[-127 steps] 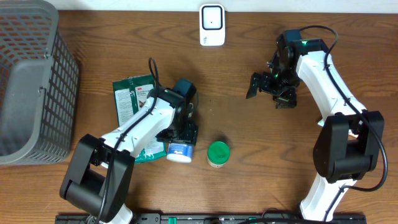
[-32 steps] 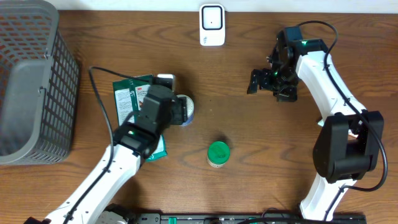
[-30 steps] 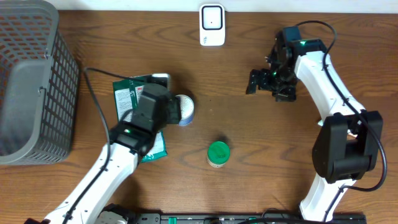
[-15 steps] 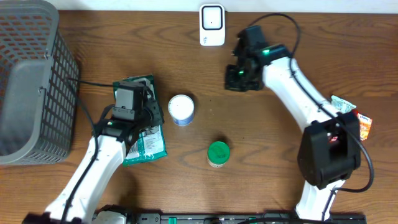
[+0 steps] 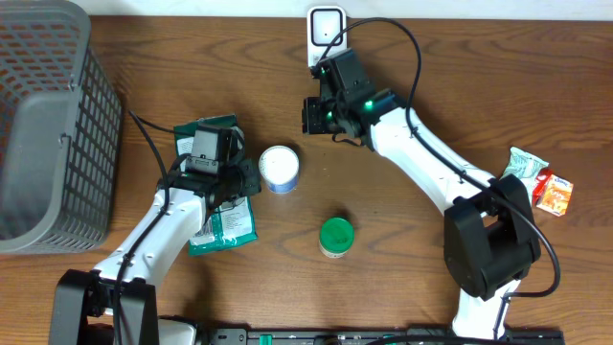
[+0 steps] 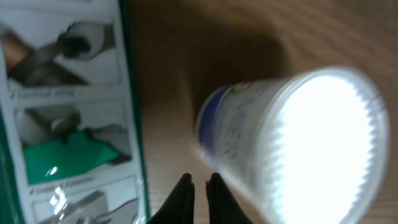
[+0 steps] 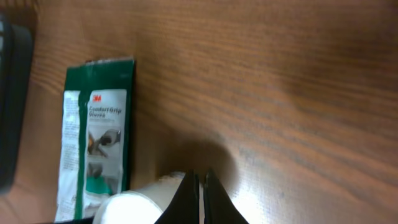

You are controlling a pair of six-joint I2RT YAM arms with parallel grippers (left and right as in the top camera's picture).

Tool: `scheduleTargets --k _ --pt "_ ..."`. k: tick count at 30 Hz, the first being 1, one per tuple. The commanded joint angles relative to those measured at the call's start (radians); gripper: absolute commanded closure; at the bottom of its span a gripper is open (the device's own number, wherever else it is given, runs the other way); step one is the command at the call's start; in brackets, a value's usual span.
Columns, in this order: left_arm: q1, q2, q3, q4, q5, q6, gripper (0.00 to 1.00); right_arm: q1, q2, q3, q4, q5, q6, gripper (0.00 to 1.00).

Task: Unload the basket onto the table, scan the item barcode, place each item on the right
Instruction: 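Move the right gripper down over the upright white tub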

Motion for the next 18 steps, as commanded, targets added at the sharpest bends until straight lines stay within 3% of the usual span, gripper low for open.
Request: scheduleTargets --k 1,9,18 --pt "0.002 0.013 0.023 0.028 0.027 0.002 0.89 0.017 -0.011 -0.066 0.076 0.014 0.027 0.99" --pt "0.002 0.050 0.018 0.030 0.028 -0.013 0.88 0.048 -0.011 -0.194 0.362 0.014 0.026 0.99" --pt "0.002 0.080 0.018 0.055 0.031 -0.013 0.88 0.074 0.039 -0.209 0.384 0.028 0.045 0.99"
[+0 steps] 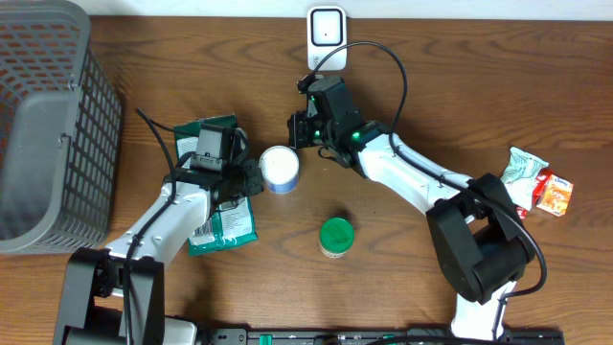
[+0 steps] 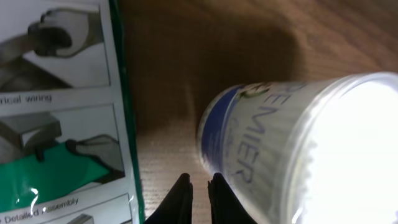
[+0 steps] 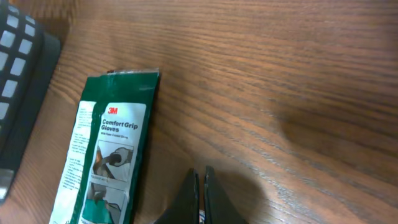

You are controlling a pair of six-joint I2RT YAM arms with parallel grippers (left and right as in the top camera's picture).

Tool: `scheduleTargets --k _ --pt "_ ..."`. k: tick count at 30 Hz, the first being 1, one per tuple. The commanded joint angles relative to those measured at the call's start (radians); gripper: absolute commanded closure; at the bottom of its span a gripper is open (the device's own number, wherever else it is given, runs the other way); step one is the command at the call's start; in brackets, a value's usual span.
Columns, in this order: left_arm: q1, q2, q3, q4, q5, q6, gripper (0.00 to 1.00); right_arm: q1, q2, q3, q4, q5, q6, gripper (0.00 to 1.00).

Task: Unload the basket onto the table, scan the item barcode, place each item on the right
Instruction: 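Move the right gripper down over the upright white tub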

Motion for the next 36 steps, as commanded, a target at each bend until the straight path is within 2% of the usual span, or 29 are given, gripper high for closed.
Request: scheduleTargets --k 1,6,15,21,24,32,36 --pt "0.002 0.004 0.018 0.019 0.015 -0.009 0.88 0.011 0.039 -0.007 -0.008 -0.003 0.032 0.99" --pt "0.002 0.004 0.018 0.105 0.012 -0.009 0.87 0.011 0.013 -0.006 -0.086 -0.150 0.048 0.99" --pt "0.002 0.010 0.018 0.209 0.011 -0.008 0.83 0.010 -0.042 -0.006 -0.347 -0.149 0.048 0.99" --pt "0.007 0.008 0.019 0.215 -0.041 0.002 0.83 0.000 -0.043 -0.006 -0.368 -0.097 0.043 0.99" --pt "0.017 -0.031 0.027 0.142 -0.041 -0.010 0.83 -0.024 -0.043 -0.003 -0.347 -0.049 0.018 0.99" --pt "0.013 -0.079 0.030 -0.185 0.016 -0.047 0.83 -0.032 -0.020 -0.003 -0.140 -0.026 -0.023 0.99" --pt "-0.008 -0.064 0.016 -0.204 0.061 -0.047 0.83 -0.008 0.007 -0.003 -0.115 -0.026 -0.020 0.99"
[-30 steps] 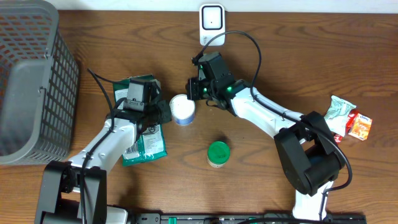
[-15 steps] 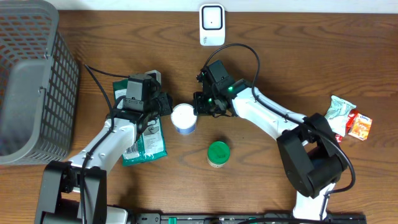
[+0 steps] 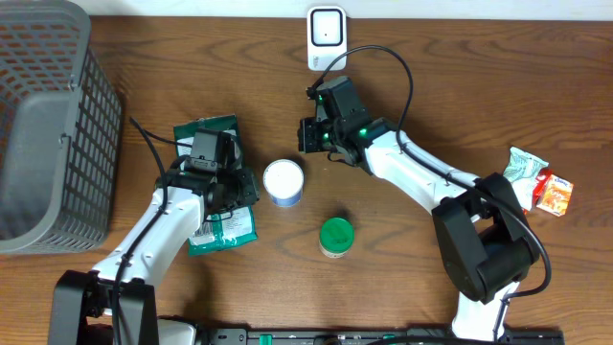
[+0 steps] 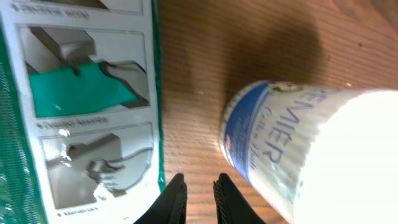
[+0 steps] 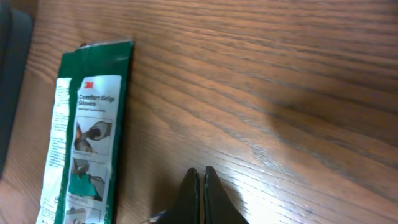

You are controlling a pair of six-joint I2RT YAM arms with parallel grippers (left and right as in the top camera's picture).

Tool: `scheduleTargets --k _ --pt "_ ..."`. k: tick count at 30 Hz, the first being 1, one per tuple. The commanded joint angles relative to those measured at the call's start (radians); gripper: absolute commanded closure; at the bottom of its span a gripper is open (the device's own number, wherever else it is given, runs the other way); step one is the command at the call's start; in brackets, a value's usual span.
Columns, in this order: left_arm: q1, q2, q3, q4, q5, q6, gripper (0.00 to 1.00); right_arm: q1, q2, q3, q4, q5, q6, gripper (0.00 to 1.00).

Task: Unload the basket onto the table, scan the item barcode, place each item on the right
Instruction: 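Move the right gripper down over the upright white tub, then close the right gripper around the white tub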

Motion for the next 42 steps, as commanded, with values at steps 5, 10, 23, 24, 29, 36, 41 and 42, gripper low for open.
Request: scheduleTargets --k 5,10,23,24,29,36,41,42 --pt "-0.024 0.016 0.005 0.059 0.043 -0.011 0.83 0.048 0.021 0.000 0.007 0.004 -0.015 0.99" --pt "-0.024 0.035 0.004 0.148 -0.030 -0.011 0.83 0.044 0.020 0.000 -0.080 -0.058 -0.014 0.99" --pt "0.027 0.100 0.037 0.305 -0.098 0.011 0.83 -0.005 -0.073 0.098 -0.403 0.002 -0.205 0.34" --pt "0.040 0.080 0.049 0.295 -0.097 0.011 0.83 -0.016 -0.077 0.137 -0.452 0.010 -0.234 0.23" --pt "0.120 -0.042 0.173 0.108 -0.097 0.011 0.78 -0.072 -0.077 0.427 -0.766 0.012 -0.433 0.03" --pt "0.143 -0.134 0.274 -0.077 -0.098 0.054 0.67 -0.016 -0.063 0.713 -1.030 0.072 -0.613 0.01" --pt "0.187 -0.150 0.280 -0.163 -0.101 0.072 0.49 0.089 -0.036 0.748 -1.059 0.190 -0.768 0.01" --pt "0.205 -0.151 0.280 -0.179 -0.101 0.072 0.47 0.111 -0.025 0.748 -1.056 0.202 -0.793 0.01"
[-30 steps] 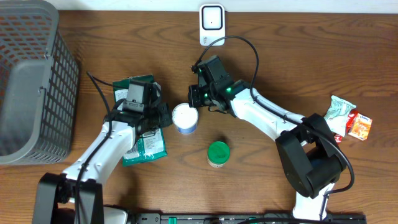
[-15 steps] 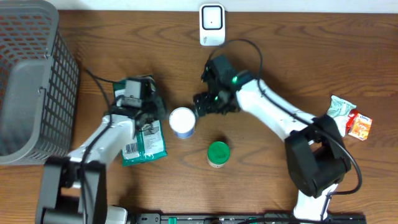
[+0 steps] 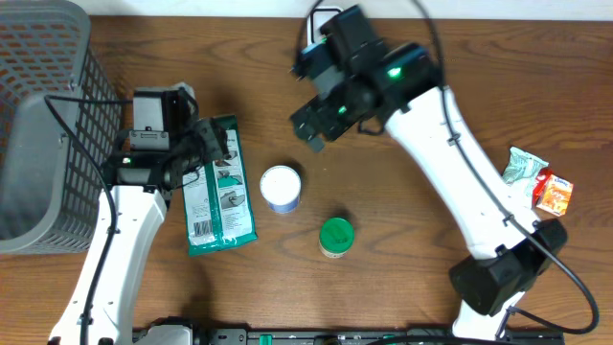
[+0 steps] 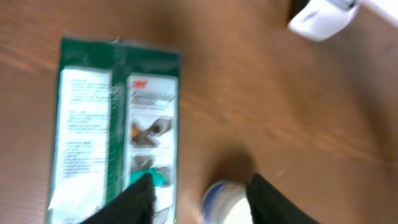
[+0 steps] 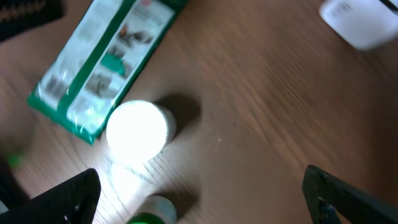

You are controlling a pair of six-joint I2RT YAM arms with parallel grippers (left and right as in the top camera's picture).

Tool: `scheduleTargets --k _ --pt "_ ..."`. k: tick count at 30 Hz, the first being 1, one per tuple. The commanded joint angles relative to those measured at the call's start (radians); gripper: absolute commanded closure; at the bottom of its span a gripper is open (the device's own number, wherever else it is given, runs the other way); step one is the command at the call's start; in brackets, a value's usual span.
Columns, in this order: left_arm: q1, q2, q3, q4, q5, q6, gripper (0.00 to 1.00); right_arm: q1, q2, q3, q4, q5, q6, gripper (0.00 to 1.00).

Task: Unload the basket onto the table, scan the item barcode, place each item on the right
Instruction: 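Close the right gripper around the white tub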

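Note:
A white tub with a blue label point(image 3: 281, 188) stands upright mid-table, also seen in the right wrist view point(image 5: 138, 130). A green 3M glove packet point(image 3: 220, 187) lies flat to its left. The white scanner point(image 4: 323, 15) sits at the table's far edge, mostly hidden overhead by the right arm. My left gripper point(image 4: 200, 202) is open, raised above the packet's far end, with the tub point(image 4: 221, 199) showing below between its fingers. My right gripper point(image 5: 199, 199) is wide open and empty, high above the table beyond the tub.
A green-lidded jar point(image 3: 336, 237) stands in front of the tub. A grey mesh basket point(image 3: 38, 125) fills the left side. Snack packets point(image 3: 536, 182) lie at the right edge.
Both grippers were shut and low beside the tub; now both are open and raised well above the table. The left arm has drawn back to the left, uncovering the packet.
Both shut grippers stood low on either side of the tub, the left one over the packet. The tub then sat slightly nearer the front edge. Now both arms are lifted and open, and the tub stands alone.

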Motion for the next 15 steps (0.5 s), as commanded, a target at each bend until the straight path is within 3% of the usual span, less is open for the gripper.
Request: scheduleTargets --k 1,11,15 --pt "0.061 -0.005 0.007 -0.039 -0.010 0.021 0.45 0.079 0.049 0.009 0.002 0.095 -0.170 0.01" --pt "0.205 -0.032 0.007 -0.139 -0.006 0.020 0.34 0.199 0.209 0.009 0.078 0.216 -0.227 0.01" --pt "0.205 -0.032 0.007 -0.143 -0.006 0.020 0.21 0.227 0.222 0.002 0.077 0.193 -0.228 0.01"
